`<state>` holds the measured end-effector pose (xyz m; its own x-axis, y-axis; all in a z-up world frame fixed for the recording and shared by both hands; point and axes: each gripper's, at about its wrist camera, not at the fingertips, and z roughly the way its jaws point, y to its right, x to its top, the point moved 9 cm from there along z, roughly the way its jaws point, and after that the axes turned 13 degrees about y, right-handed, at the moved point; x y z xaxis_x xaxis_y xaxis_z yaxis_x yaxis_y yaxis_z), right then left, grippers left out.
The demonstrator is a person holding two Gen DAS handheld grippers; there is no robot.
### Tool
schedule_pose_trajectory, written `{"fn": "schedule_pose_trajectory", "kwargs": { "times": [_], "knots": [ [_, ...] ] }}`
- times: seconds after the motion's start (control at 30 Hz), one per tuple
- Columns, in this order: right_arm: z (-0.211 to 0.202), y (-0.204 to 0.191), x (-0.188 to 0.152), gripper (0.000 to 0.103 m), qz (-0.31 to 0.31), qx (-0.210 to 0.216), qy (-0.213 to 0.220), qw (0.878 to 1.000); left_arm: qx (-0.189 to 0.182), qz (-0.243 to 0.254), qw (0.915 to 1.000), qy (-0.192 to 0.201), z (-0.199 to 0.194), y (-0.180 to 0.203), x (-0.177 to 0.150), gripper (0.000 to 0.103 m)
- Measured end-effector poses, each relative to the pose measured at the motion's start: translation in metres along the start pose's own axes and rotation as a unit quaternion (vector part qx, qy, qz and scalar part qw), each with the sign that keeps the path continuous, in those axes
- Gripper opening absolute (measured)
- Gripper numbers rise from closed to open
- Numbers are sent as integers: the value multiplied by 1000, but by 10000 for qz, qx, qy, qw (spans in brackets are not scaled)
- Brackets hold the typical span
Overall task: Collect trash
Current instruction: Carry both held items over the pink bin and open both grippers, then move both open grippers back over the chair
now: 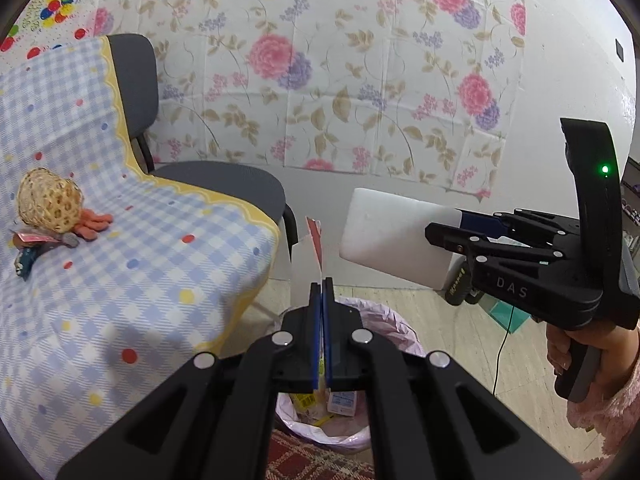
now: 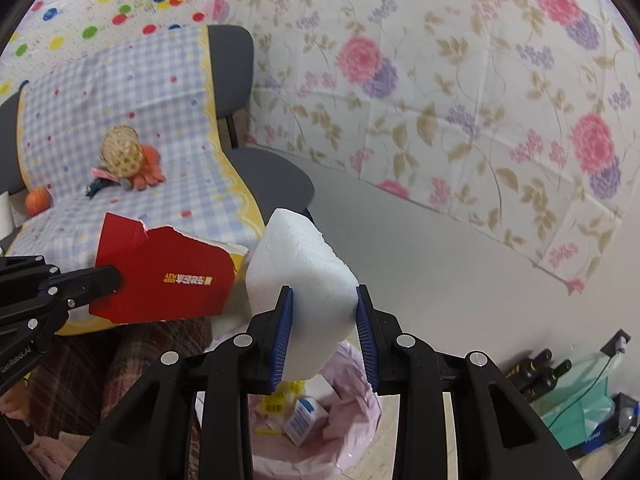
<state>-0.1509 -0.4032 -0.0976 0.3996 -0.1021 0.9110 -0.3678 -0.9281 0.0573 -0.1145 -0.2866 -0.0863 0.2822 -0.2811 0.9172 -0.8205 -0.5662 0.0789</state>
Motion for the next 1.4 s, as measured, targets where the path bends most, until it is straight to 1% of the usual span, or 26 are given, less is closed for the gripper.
{"fn": "schedule_pose_trajectory", "kwargs": {
  "times": [0.07,0.13,0.3,0.37,0.4,0.43,0.47,0.53,0.6,0.73,0.9,1.07,1.27,1.3,1.4],
  "knots": [
    [5,4,-6,33,30,-23,-82,10000,-35,39,10000,-84,6,3,-4,0],
    [11,7,-11,37,59,-38,-140,9999,-62,51,9999,-122,11,6,-5,0],
    [25,12,-16,40,126,-67,-167,9998,-111,25,9998,-164,27,6,-5,0],
    [32,13,-18,43,191,-25,-207,9996,-84,-15,9998,-182,33,5,-6,0],
    [34,13,-20,48,222,-22,-249,9994,-96,-43,9997,-228,37,4,-7,1],
    [36,13,-21,51,230,-23,-275,9994,-85,-72,9996,-255,40,3,-7,6],
    [37,12,-23,53,231,-9,-289,9993,-53,-96,9996,-265,41,1,-8,8],
    [35,11,-22,53,219,-7,-279,9994,26,-101,9997,-230,39,-4,-6,18],
    [34,13,-20,53,256,-5,-253,9994,183,-116,9996,-165,34,-13,-3,27],
    [31,14,-12,53,394,18,-181,9991,438,-260,9987,-82,23,-33,2,37],
    [27,6,-1,53,440,116,-80,9989,697,-328,9970,3,7,-51,6,43],
    [23,-7,11,53,426,247,45,9988,862,-328,9957,53,-6,-63,9,46],
    [28,-33,31,53,462,621,207,9968,1059,-364,9937,51,-18,-80,8,50],
    [29,-38,33,53,456,681,227,9964,1139,-360,9928,34,-22,-86,8,53],
    [35,-56,45,53,370,890,302,9949,1353,-362,9901,28,-30,-103,9,55]
  ]
}}
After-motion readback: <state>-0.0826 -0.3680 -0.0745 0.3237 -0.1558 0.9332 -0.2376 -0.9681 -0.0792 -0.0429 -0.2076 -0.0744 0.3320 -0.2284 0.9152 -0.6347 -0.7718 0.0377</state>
